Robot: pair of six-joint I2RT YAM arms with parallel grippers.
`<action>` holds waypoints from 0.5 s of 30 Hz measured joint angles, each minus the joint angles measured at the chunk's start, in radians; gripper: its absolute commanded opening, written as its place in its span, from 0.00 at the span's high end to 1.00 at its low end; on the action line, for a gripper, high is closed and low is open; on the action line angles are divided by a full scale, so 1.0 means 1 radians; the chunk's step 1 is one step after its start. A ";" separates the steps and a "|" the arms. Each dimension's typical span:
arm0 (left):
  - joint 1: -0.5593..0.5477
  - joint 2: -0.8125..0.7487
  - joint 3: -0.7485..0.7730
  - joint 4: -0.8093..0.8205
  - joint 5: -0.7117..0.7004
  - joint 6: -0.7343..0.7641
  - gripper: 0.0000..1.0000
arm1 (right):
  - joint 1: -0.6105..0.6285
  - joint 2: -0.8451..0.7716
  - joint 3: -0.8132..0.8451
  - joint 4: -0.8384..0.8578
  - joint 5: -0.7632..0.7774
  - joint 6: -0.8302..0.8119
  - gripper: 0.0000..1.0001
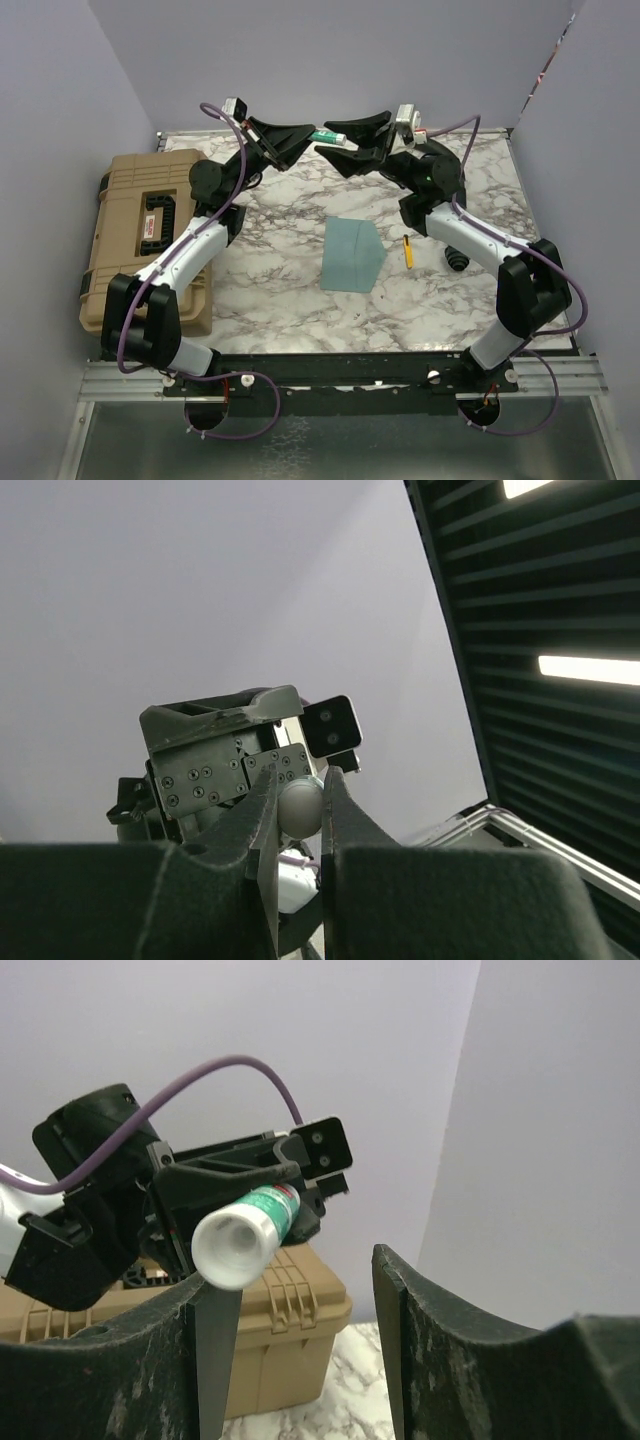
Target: Place the letter into the envelope and seal it
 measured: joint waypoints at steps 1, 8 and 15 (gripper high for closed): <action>-0.007 0.002 -0.001 0.010 -0.007 -0.007 1.00 | 0.001 0.000 0.003 0.008 0.000 0.000 0.43; -0.031 0.006 -0.037 0.035 -0.048 -0.045 1.00 | 0.006 0.000 0.012 0.030 -0.001 0.000 0.44; -0.039 0.009 -0.039 0.039 -0.064 -0.048 1.00 | 0.009 0.000 0.012 0.028 -0.005 -0.012 0.58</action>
